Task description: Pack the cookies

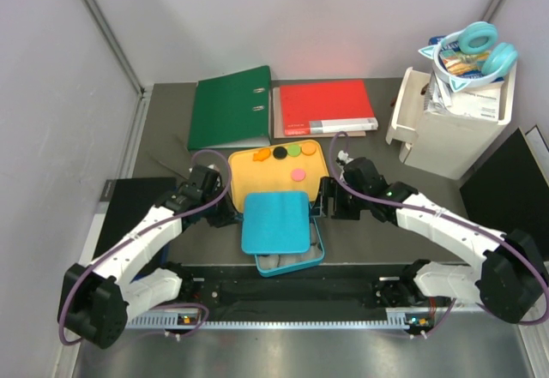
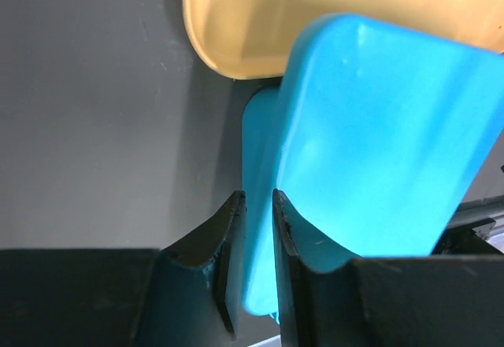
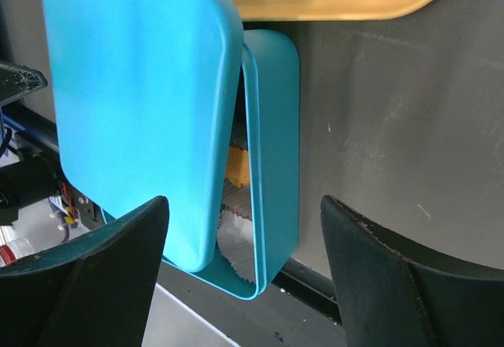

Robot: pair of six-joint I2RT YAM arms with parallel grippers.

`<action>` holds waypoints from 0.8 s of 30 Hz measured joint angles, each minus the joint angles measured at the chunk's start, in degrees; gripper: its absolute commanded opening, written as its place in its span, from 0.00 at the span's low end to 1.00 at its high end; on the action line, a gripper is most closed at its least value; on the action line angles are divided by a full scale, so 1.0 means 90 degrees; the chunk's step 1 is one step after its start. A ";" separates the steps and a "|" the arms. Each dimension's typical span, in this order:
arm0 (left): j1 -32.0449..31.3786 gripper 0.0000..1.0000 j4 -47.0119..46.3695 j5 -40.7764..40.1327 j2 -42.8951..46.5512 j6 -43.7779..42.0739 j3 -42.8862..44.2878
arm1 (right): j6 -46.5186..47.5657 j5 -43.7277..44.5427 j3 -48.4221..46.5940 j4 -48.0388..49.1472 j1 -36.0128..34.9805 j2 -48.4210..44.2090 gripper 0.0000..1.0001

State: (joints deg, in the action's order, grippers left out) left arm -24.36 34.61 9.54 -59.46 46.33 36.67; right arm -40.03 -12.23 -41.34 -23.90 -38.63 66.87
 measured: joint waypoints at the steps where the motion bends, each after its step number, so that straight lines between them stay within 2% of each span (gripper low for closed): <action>1: 0.0000 0.25 0.0007 -0.0005 -0.0002 0.0000 -0.0010 | 0.0002 0.0005 0.0000 0.0000 0.0000 0.0000 0.78; 9: 0.0000 0.28 0.0005 -0.0019 -0.0002 0.0000 -0.0027 | 0.0002 0.0019 0.0000 -0.0019 0.0000 0.0000 0.78; 13: 0.0000 0.43 -0.0022 -0.0024 -0.0002 0.0007 -0.0056 | 0.0000 0.0024 0.0000 -0.0019 0.0000 0.0000 0.78; 16: 0.0000 0.47 -0.0063 -0.0095 -0.0005 0.0024 -0.0058 | 0.0000 0.0044 -0.0002 -0.0022 0.0000 0.0000 0.78; 24: 0.0000 0.48 -0.0321 -0.0267 -0.0539 0.0066 0.0034 | 0.0024 0.0136 -0.0238 -0.0141 0.0000 0.0000 0.79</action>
State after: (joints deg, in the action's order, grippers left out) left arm -24.36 31.73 7.14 -64.31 46.92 36.97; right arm -39.81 -11.00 -43.48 -25.17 -38.63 66.87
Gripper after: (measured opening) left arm 0.473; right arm 0.784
